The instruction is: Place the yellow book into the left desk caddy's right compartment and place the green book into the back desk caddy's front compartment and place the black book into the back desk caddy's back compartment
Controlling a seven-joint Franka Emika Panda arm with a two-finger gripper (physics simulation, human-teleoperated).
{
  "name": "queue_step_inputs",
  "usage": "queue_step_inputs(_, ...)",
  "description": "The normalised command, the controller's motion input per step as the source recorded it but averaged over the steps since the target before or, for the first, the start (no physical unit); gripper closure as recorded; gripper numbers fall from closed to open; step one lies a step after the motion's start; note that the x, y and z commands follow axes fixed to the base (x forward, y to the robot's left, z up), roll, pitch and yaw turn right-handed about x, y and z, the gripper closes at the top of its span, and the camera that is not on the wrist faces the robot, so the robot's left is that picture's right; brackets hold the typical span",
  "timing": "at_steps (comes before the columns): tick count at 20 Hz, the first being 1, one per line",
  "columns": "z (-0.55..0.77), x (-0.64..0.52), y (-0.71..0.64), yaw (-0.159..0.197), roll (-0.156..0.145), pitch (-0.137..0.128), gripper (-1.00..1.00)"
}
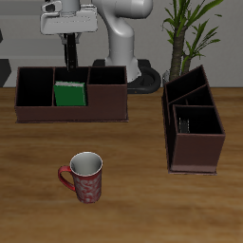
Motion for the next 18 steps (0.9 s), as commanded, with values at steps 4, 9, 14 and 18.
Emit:
queue_step_inputs(4, -0.03, 0.20, -0.02, 0.302, -0.064, 0.070, 1.00)
queue_step_inputs(9, -0.05, 0.12, -0.08, 0.273, -0.052, 0.011, 1.00)
queue_step_inputs(14, -0.06, 0.06, -0.20, 0.324, -0.057, -0.034, 1.00)
queue_step_inputs(18, -0.13, -0.01, -0.02, 0.287, 0.007, 0.007, 1.00)
